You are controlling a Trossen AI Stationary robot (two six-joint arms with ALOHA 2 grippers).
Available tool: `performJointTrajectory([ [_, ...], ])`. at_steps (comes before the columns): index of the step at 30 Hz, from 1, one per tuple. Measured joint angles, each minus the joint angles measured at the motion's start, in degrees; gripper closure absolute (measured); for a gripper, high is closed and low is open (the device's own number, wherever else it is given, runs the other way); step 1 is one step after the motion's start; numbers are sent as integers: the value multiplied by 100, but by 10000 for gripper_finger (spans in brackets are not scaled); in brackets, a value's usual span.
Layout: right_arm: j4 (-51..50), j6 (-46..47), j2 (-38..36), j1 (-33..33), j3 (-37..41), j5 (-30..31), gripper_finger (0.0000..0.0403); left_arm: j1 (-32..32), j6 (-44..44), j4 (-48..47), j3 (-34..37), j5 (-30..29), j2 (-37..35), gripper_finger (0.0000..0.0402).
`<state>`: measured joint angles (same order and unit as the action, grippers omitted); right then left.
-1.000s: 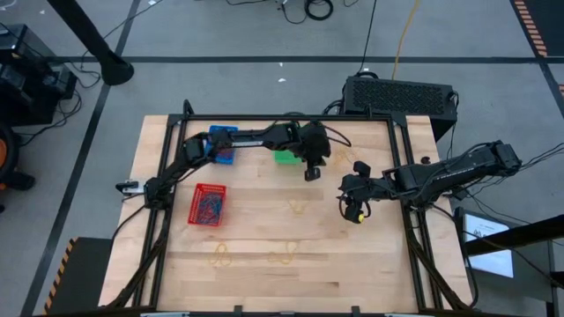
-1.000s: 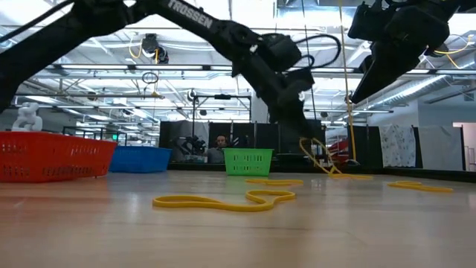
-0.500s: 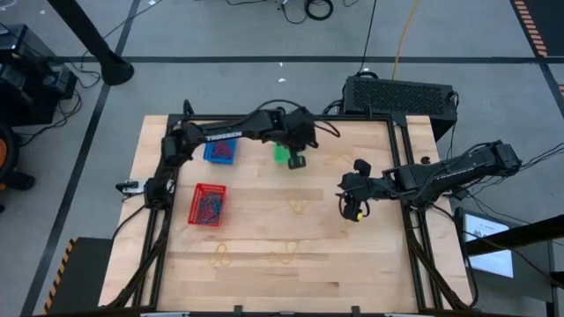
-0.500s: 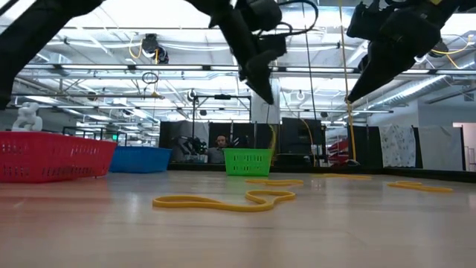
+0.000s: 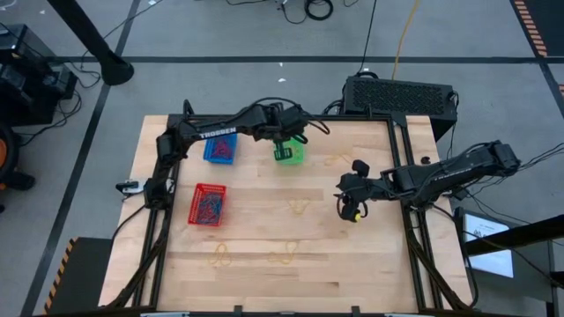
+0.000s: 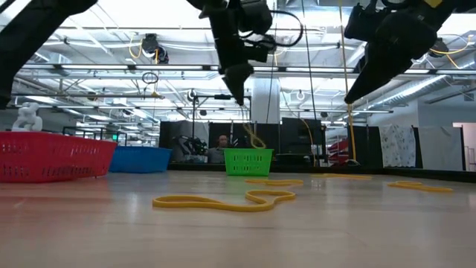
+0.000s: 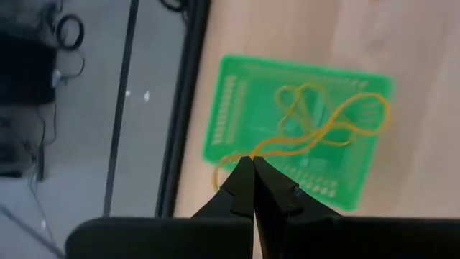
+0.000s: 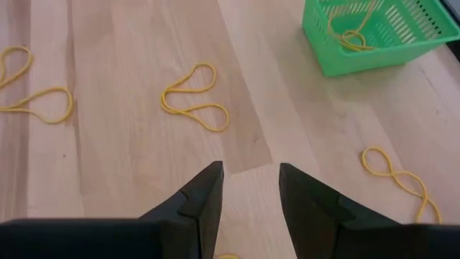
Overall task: Sort rubber bands into baskets
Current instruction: Put the yellow rubber band into the green basket
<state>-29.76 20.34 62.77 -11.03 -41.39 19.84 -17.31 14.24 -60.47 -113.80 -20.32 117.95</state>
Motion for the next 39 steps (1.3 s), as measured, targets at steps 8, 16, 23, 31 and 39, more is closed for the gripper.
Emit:
performJointTrajectory([
  [8, 958, -490, 379, 7, 0, 990, 273, -296, -41, 16, 68, 154, 0, 401],
  [16, 1505, -774, 620, 27, 0, 2583, 273, -331, -51, 48, 68, 406, 0, 401],
  [23, 1472, -763, 639, 136, 0, 2652, 273, -335, -228, 55, 68, 420, 0, 380],
  [31, 1469, -758, 639, 132, 0, 2632, 273, -331, -9, 55, 68, 423, 0, 315],
  [39, 1456, -756, 639, 131, 0, 2467, 273, -299, -156, -967, -25, 971, -236, 280],
])
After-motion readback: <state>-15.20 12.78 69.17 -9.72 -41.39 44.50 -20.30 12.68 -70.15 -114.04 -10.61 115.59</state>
